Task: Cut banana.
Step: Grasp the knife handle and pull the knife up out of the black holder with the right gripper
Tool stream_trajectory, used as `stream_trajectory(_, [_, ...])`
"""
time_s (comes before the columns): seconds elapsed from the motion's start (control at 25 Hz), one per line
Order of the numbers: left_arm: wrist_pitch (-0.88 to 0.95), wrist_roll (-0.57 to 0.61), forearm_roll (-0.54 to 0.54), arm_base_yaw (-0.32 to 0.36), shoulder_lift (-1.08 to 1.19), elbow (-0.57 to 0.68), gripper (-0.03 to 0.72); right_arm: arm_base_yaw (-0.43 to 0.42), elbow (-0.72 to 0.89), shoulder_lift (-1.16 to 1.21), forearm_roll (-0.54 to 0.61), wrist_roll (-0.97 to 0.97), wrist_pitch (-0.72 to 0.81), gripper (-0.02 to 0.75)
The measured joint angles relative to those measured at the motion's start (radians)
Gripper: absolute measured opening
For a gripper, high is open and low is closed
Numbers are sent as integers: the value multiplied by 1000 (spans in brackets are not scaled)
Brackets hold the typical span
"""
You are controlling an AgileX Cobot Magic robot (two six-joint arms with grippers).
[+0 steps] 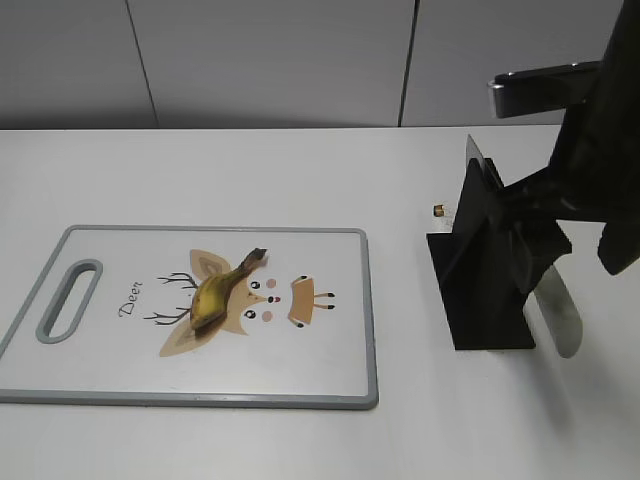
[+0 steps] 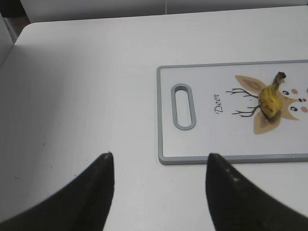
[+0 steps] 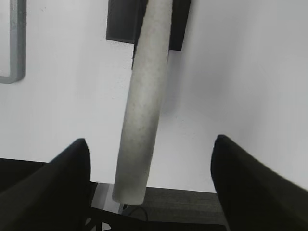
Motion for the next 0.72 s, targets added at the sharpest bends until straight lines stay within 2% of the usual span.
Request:
stream_trajectory(0.4, [0, 0, 0, 0, 0, 0, 588, 0, 0, 124, -5, 18, -15, 575])
stream_trajectory(0.72, [0, 0, 0, 0, 0, 0, 588, 0, 0, 159, -8, 38, -43, 440])
